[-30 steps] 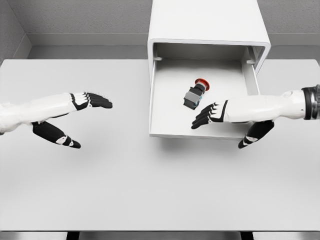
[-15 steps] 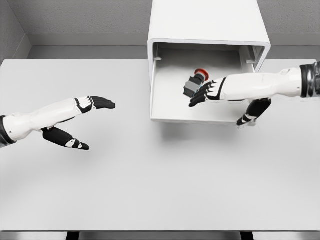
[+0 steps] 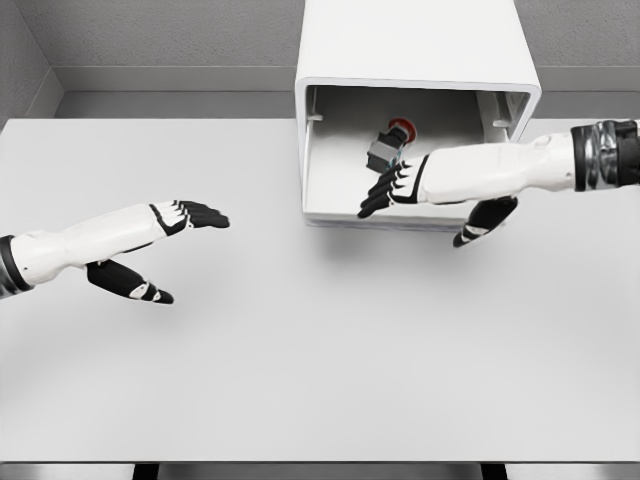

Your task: Slide open multi-storey tabletop storage cabinets and put open load switch and slide close multi-storey tabletop storage cabinets

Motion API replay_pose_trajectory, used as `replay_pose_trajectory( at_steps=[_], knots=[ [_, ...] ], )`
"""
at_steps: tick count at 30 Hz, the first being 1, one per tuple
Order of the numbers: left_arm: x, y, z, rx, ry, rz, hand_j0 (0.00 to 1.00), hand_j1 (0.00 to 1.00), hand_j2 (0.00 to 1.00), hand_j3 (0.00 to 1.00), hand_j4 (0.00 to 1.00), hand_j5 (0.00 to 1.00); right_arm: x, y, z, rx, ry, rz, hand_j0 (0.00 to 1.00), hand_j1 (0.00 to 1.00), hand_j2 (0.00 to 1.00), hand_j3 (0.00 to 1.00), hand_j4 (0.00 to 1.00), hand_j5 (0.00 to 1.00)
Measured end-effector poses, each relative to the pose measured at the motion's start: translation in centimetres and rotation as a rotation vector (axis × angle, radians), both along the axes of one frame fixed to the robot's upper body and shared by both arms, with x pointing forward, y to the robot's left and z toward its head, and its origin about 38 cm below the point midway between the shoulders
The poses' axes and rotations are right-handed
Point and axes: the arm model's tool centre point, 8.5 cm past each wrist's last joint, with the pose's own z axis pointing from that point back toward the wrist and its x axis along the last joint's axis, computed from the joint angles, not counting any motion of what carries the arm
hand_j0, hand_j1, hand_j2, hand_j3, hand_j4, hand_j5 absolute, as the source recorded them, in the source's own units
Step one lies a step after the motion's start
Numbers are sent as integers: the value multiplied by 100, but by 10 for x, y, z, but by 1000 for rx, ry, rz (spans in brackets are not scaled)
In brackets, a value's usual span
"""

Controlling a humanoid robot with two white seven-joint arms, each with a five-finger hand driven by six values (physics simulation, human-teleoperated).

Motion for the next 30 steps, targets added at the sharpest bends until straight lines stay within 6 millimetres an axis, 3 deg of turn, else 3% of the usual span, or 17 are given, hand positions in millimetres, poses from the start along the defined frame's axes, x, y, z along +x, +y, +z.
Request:
replay_pose_trajectory(
  at_steps=[6,13,17,21,25,30],
  knots=[
    [2,4,-4,8,8,15,100,100,100,100,100,100,28,-4,-2,-66,-59,-54,100,100,100,100,100,100],
    [3,5,-6,10,10,21,100,100,100,100,100,100,41,0,-1,-99,-115,-67,100,100,100,100,100,100],
    [4,8,-7,12,14,28,100,100,100,100,100,100,9,17,-8,-83,-112,35,100,100,100,100,100,100],
    [5,9,-8,13,17,33,100,100,100,100,100,100,-17,-5,-36,-72,-46,16,100,100,100,100,100,100],
    [7,14,-11,19,25,49,100,100,100,100,100,100,-24,-24,-39,-72,-32,-23,100,100,100,100,100,100],
    [8,19,-13,27,32,63,100,100,100,100,100,100,-28,-34,-48,-73,-5,-48,100,100,100,100,100,100]
  ],
)
